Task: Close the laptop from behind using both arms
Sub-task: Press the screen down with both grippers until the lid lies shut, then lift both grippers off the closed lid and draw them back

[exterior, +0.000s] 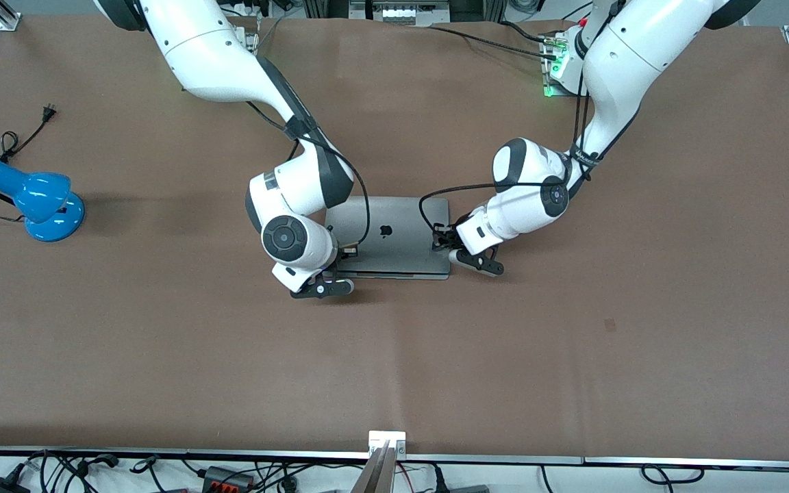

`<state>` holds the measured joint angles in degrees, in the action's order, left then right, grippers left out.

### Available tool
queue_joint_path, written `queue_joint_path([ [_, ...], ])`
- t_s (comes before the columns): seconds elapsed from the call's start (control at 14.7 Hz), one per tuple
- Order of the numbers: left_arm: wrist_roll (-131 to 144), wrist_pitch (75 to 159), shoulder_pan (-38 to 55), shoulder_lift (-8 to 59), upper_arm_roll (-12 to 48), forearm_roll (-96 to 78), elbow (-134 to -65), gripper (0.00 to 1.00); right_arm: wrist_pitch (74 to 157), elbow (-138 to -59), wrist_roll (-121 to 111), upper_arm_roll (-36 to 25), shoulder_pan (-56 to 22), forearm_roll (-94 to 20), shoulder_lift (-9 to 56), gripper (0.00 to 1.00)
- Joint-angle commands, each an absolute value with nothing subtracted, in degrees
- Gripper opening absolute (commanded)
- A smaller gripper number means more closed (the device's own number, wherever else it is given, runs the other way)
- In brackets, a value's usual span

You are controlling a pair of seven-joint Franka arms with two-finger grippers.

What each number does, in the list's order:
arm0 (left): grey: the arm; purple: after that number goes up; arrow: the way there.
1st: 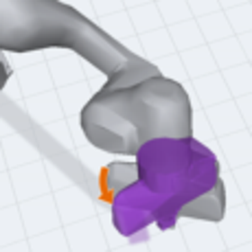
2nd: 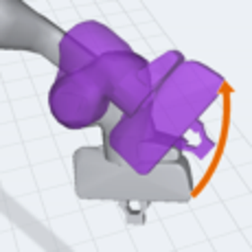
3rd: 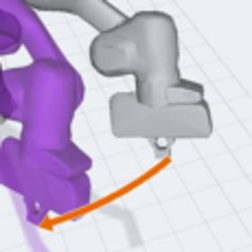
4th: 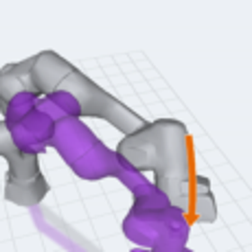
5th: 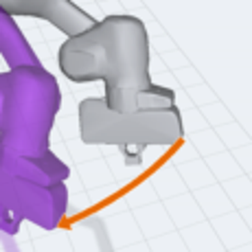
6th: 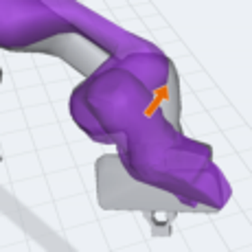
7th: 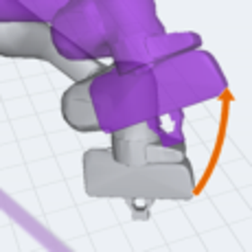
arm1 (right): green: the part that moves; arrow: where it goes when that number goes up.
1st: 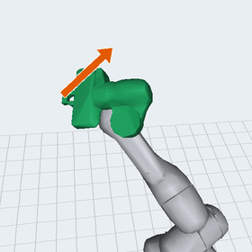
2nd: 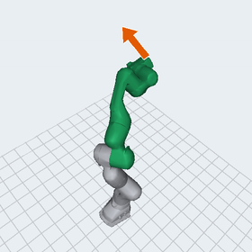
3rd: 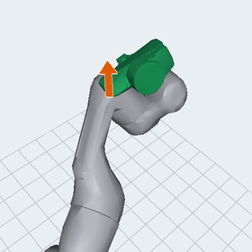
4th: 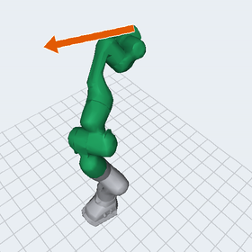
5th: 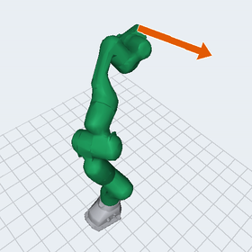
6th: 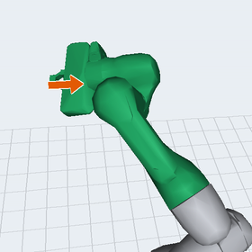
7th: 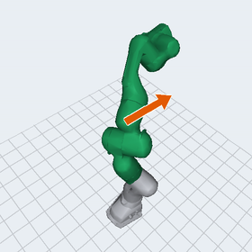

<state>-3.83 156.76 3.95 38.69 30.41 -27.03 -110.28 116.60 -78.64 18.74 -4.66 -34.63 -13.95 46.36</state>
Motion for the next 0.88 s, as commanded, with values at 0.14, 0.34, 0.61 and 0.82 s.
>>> queue_joint_path([
  [0.14,-6.67,158.71,4.66,41.83,29.53,-27.69,-108.02,0.01,118.48,-76.90,18.10,-4.31,-34.80,-14.24,49.13,0.00],
  [0.34,-8.08,162.33,4.75,43.50,29.53,-27.69,-107.93,0.01,120.05,-76.82,18.11,-4.22,-35.15,-14.24,50.36,0.00],
  [0.61,-8.09,162.60,5.36,44.21,29.53,-27.69,-107.40,0.01,120.94,-76.82,18.02,-4.22,-35.68,-14.24,50.89,0.00],
  [0.82,-8.09,162.68,5.45,44.30,29.53,-27.69,-107.31,0.01,120.41,-76.64,17.84,-4.31,-35.60,-14.24,50.45,0.00],
])
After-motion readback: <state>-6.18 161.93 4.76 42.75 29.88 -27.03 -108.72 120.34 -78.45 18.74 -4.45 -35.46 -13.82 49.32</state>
